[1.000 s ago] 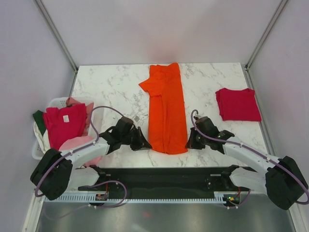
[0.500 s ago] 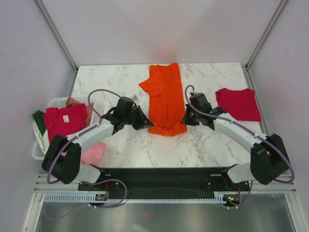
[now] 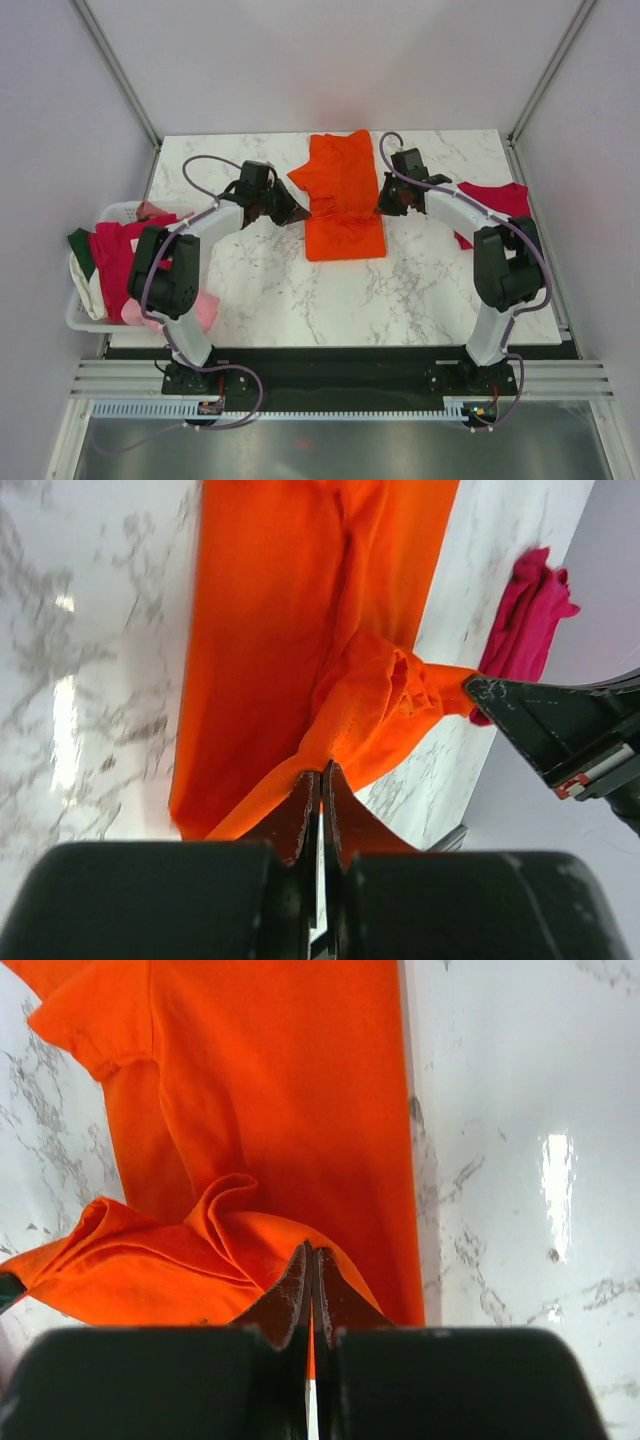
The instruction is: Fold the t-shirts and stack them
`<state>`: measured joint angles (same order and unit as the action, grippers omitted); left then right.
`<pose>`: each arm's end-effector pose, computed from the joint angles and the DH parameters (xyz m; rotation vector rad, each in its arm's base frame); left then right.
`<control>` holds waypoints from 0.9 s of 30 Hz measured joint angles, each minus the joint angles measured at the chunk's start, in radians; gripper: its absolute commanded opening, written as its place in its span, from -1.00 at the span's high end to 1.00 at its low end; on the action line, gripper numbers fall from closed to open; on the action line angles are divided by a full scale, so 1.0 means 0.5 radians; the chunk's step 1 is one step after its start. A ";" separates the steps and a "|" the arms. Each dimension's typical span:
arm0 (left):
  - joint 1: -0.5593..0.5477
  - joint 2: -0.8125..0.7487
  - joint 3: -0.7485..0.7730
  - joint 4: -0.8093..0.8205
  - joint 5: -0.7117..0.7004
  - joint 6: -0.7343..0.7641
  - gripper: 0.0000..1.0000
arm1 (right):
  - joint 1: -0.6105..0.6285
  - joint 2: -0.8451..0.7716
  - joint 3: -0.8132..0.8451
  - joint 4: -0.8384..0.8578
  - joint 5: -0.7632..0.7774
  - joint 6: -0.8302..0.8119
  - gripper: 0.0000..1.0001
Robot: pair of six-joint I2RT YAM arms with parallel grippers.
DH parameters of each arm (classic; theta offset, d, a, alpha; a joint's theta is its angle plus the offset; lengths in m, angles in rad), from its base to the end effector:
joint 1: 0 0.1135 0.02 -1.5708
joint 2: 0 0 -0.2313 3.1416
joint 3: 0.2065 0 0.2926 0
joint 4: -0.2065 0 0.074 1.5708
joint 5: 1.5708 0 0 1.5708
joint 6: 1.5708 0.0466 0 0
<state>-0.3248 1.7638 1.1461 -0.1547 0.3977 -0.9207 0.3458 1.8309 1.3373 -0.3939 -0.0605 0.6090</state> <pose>0.3888 -0.1500 0.1419 -0.5350 2.4722 -1.0327 0.4094 0.1505 0.1607 0.3038 2.5014 0.4794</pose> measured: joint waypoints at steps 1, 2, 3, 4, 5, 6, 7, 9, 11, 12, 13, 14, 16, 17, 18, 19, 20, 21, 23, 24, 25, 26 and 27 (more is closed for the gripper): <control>0.009 0.049 0.069 -0.003 0.003 0.010 0.96 | -0.011 0.039 0.047 -0.003 -0.011 -0.001 1.00; 0.016 0.092 0.130 -0.005 0.005 0.019 0.96 | -0.022 0.078 0.095 -0.004 -0.023 -0.002 1.00; 0.020 0.126 0.185 -0.016 0.006 0.028 0.96 | -0.032 0.113 0.140 -0.005 -0.031 -0.003 1.00; 0.023 0.160 0.238 -0.018 0.007 0.039 0.96 | -0.043 0.146 0.185 -0.007 -0.037 -0.005 1.00; 0.027 0.189 0.285 -0.030 0.007 0.049 0.96 | -0.053 0.176 0.224 -0.006 -0.043 -0.006 1.00; 0.031 0.220 0.328 -0.040 0.007 0.056 0.96 | -0.062 0.201 0.259 -0.006 -0.052 -0.007 1.00; 0.033 0.245 0.365 -0.047 0.009 0.063 0.96 | -0.071 0.230 0.293 -0.008 -0.064 -0.007 1.00; 0.042 0.320 0.455 -0.065 0.011 0.074 0.96 | -0.087 0.281 0.362 -0.009 -0.085 -0.007 1.00; 0.054 0.407 0.553 -0.076 0.014 0.082 0.96 | -0.109 0.346 0.443 -0.014 -0.104 -0.007 1.00; 0.063 0.466 0.614 -0.083 0.017 0.088 0.95 | -0.121 0.379 0.484 -0.013 -0.111 -0.006 0.90; 0.073 0.528 0.676 -0.094 0.020 0.092 0.55 | -0.132 0.415 0.524 -0.012 -0.117 -0.005 0.14; 0.085 0.588 0.741 -0.110 0.031 0.111 0.04 | -0.143 0.449 0.562 -0.011 -0.124 0.002 -0.36; 0.106 0.685 0.841 -0.130 0.053 0.150 -0.94 | -0.156 0.491 0.603 0.002 -0.133 -0.021 -0.75; 0.117 0.720 0.876 -0.153 0.061 0.155 -0.99 | -0.164 0.499 0.603 0.003 -0.130 -0.011 -0.77; 0.124 0.733 0.882 -0.167 0.054 0.176 -0.99 | -0.170 0.500 0.599 0.004 -0.132 -0.025 -0.77; 0.131 0.734 0.877 -0.195 0.047 0.201 -0.99 | -0.173 0.495 0.588 0.021 -0.132 -0.031 -0.76; 0.138 0.716 0.861 -0.211 0.037 0.225 -0.99 | -0.174 0.484 0.567 0.044 -0.130 -0.039 -0.74; 0.142 0.689 0.833 -0.219 0.013 0.253 -0.99 | -0.174 0.465 0.530 0.073 -0.130 -0.047 -0.72; 0.143 0.581 0.729 -0.225 -0.018 0.301 -0.99 | -0.173 0.392 0.417 0.097 -0.127 -0.069 -0.63; 0.142 0.507 0.659 -0.245 -0.031 0.320 -0.99 | -0.172 0.339 0.341 0.111 -0.126 -0.078 -0.60; 0.138 0.423 0.590 -0.262 -0.044 0.335 -0.99 | -0.172 0.285 0.275 0.122 -0.123 -0.083 -0.53; 0.133 0.328 0.507 -0.260 -0.059 0.354 -0.99 | -0.171 0.213 0.188 0.129 -0.124 -0.096 -0.51; 0.127 0.230 0.431 -0.264 -0.064 0.370 -0.99 | -0.170 0.143 0.110 0.145 -0.124 -0.103 -0.50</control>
<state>-0.2615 1.8790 1.3617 -0.2867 0.3656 -0.7357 0.2607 1.9026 1.3922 -0.3214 -0.1223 0.5575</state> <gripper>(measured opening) 0.993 0.766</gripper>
